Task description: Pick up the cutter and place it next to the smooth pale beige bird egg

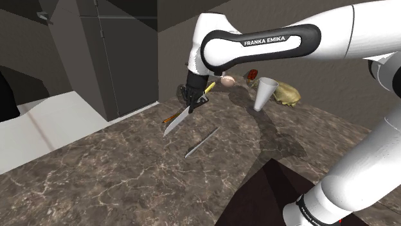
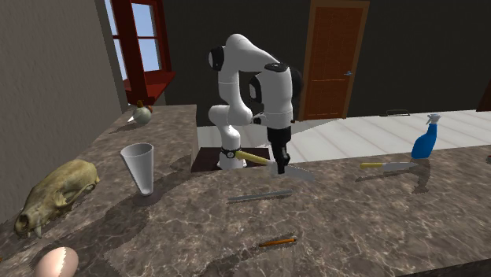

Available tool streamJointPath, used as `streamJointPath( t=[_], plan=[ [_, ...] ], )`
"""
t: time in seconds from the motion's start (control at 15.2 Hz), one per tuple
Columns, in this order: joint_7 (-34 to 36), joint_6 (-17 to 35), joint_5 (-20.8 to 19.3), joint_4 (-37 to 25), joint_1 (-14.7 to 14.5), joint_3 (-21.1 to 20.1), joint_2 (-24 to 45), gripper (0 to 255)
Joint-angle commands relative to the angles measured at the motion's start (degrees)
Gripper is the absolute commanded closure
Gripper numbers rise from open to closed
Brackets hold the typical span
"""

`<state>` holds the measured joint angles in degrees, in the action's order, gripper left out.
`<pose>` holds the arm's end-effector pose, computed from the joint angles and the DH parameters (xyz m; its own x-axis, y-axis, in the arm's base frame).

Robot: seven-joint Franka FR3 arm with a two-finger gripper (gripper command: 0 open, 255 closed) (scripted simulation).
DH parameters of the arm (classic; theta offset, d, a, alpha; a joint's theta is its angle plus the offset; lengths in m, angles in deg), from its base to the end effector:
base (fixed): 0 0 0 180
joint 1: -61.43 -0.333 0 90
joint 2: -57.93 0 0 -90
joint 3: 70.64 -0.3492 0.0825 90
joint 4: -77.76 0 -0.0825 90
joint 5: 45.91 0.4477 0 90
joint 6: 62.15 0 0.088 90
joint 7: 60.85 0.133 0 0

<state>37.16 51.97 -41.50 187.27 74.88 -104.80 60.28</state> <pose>0.5931 0.2278 0.4638 0.1903 -0.9766 -0.0998 -0.9817 -0.1881 -0.0310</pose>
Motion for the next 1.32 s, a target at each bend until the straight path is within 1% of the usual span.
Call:
streamJointPath(
  t=[0.0, 0.33, 0.66, 0.99, 1.25],
  plan=[
    [-0.1, -1.0, 0.2, -0.6, 0.1, 0.0, -0.4, 255],
    [-7.3, -1.7, 1.2, 0.2, 3.7, 3.4, -1.5, 255],
    [-13.9, -2.6, 1.2, -0.5, 7.1, 6.6, -0.9, 255],
    [-19.8, -3.8, 0.4, -3.0, 10.3, 9.6, 1.1, 255],
    [-24.2, -5.1, -0.5, -6.1, 12.7, 11.8, 3.6, 255]
  ],
)
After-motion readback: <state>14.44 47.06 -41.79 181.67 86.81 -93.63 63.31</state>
